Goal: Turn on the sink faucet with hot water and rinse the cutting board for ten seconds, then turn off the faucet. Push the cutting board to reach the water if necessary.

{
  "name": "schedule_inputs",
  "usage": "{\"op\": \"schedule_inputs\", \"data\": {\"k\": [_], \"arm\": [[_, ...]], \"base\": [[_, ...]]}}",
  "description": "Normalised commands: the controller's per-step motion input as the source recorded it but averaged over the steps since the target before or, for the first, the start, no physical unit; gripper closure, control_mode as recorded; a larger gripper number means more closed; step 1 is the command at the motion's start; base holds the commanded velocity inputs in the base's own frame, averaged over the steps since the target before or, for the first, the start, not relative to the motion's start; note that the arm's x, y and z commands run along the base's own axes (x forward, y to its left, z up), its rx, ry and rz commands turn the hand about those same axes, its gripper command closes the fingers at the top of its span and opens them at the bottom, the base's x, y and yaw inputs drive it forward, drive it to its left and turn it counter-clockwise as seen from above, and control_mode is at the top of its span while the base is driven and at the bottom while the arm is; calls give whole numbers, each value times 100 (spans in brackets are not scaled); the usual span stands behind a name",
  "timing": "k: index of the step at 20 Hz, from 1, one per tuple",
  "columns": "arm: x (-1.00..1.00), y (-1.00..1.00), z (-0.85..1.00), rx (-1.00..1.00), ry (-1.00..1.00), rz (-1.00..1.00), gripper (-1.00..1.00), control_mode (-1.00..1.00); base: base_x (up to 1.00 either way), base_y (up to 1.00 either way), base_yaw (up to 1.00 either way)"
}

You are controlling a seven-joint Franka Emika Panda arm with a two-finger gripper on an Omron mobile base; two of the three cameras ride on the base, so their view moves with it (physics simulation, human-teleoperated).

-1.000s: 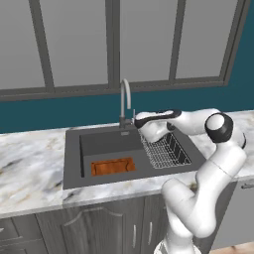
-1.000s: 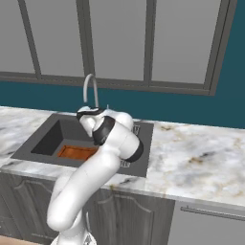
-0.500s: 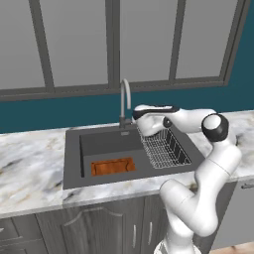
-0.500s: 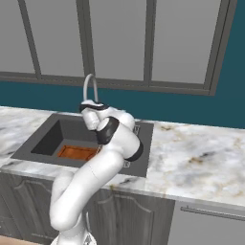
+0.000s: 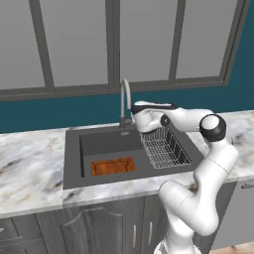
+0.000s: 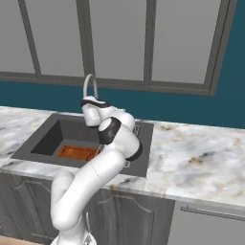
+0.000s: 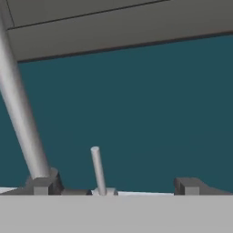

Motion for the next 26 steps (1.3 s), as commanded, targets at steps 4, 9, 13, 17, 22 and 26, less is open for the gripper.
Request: {"op": "schedule_inputs", "data": {"k": [4,9,13,17,22,26], "arm": [[17,0,-1,0,0,0,-100,-100],[12,0,-5,0,0,0,-100,-100],[5,0,-16,0,-1,0,-100,-100],[6,0,-16,0,-3,0,-100,-100],[11,0,-13,0,-3,0,-100,-100],[14,0,-12,0,-2,0,-100,-100]], "base": [[0,0,0],[0,0,0],[0,0,0],[0,0,0],[0,0,0],[0,0,0]]}}
